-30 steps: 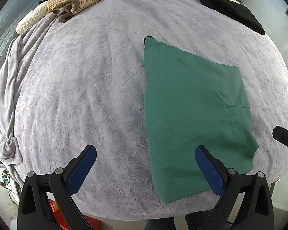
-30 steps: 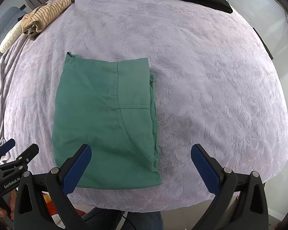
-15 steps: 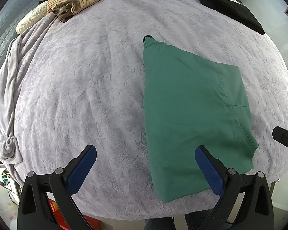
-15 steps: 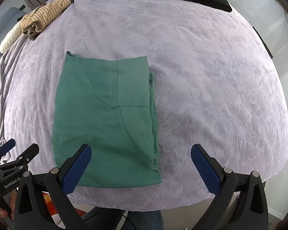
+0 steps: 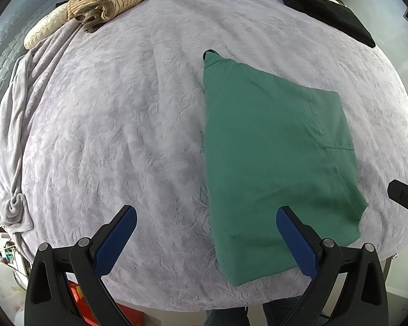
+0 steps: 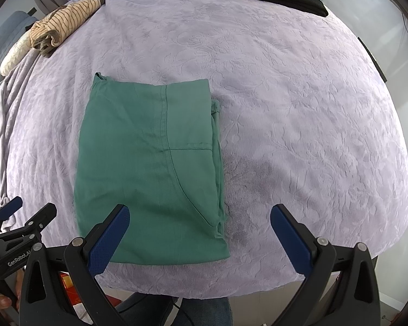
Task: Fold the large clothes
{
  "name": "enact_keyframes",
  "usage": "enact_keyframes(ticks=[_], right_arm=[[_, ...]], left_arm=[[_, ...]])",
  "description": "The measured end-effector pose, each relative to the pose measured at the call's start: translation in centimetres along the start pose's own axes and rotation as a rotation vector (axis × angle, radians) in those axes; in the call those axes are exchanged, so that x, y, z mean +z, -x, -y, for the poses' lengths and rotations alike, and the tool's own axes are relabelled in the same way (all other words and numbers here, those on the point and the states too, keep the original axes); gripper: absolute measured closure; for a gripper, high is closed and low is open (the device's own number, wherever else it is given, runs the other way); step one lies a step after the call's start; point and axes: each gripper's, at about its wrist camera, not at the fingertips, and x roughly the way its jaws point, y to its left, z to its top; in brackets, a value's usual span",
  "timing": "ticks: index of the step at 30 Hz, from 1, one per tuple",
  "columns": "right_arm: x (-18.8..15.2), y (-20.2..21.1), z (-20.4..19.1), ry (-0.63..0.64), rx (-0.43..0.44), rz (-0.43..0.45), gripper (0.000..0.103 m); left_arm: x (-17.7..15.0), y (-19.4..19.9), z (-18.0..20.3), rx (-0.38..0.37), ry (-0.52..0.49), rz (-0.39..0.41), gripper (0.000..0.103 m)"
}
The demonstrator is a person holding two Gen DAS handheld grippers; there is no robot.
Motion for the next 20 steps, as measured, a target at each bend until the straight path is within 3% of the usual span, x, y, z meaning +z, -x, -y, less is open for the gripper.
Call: enact_keyframes(ticks=[20], right_arm=[[-0.41,-0.37,-0.44,-0.002,0.010,-0.010,0.000]], left_arm=[[0.19,0.24,0.53,-0.004,-0.015,0.011,0.000]])
